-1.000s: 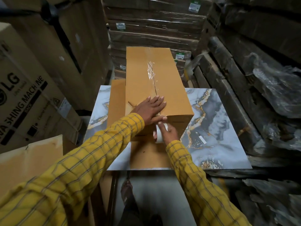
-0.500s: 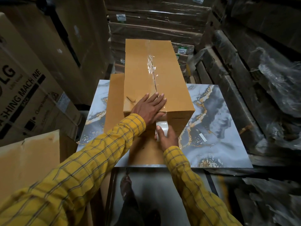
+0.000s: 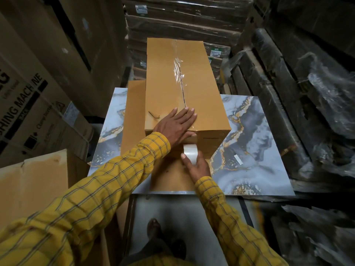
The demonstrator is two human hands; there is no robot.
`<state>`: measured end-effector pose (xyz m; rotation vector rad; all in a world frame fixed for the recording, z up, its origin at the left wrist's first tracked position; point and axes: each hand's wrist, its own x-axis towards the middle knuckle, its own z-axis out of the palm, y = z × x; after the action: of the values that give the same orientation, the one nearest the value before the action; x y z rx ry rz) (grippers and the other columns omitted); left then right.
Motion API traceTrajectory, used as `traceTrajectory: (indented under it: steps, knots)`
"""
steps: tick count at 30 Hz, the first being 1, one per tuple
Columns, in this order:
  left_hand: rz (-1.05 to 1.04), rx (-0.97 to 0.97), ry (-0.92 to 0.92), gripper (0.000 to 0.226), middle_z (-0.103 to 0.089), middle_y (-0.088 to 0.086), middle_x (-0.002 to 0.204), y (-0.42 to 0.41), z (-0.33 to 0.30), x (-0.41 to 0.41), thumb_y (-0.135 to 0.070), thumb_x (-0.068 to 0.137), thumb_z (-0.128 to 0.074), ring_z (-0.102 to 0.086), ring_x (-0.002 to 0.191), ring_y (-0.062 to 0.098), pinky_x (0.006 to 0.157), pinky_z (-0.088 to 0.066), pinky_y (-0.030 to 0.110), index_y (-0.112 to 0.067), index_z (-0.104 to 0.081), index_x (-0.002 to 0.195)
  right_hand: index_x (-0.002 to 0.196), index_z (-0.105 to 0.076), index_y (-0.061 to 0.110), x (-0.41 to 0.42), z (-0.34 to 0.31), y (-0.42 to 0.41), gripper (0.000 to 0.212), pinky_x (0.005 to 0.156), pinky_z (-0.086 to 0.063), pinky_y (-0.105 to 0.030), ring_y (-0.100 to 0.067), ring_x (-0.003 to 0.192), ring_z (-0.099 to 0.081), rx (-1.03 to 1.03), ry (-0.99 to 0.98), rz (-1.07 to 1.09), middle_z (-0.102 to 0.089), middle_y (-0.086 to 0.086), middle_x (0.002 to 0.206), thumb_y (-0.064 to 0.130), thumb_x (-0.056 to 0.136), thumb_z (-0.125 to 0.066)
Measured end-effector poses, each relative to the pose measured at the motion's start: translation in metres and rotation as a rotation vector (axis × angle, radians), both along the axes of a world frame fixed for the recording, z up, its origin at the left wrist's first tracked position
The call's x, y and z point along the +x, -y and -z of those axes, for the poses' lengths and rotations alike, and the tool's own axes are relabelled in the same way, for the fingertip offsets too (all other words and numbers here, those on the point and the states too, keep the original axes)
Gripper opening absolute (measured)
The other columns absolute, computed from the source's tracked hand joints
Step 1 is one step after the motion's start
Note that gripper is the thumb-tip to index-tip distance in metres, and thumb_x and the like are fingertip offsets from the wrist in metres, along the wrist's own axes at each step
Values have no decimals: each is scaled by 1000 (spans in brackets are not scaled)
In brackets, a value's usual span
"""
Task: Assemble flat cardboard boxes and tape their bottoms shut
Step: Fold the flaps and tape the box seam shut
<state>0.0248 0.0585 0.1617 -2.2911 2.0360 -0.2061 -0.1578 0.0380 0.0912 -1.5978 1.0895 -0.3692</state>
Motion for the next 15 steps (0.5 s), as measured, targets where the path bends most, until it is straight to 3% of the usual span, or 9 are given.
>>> traceTrajectory:
  steps: [4, 10, 15]
  knots:
    - [31, 20, 1, 75, -6, 8, 167, -1, 3, 4, -57, 102, -26, -3, 154, 24, 125, -10, 43, -13, -8, 160, 127, -54, 32, -1, -5, 1, 43, 81, -48, -18, -10, 97, -63, 57, 19, -35, -66, 8, 107, 45, 90, -71]
    - [17, -8, -5, 73, -7, 8, 167, 0, 4, 1, -54, 103, -29, -5, 154, 23, 125, -11, 42, -12, -8, 160, 134, -57, 25, 7, -2, 3, 52, 92, -47, -28, -16, 105, -63, 110, 22, -16, -67, 4, 116, 47, 89, -71]
    - [33, -5, -43, 75, -8, 8, 167, 0, -2, 2, -57, 99, -8, -4, 154, 24, 125, -10, 42, -13, -11, 159, 134, -57, 28, 2, 1, 4, 52, 92, -46, -27, -14, 103, -62, 95, 9, -39, -67, 7, 113, 49, 89, -71]
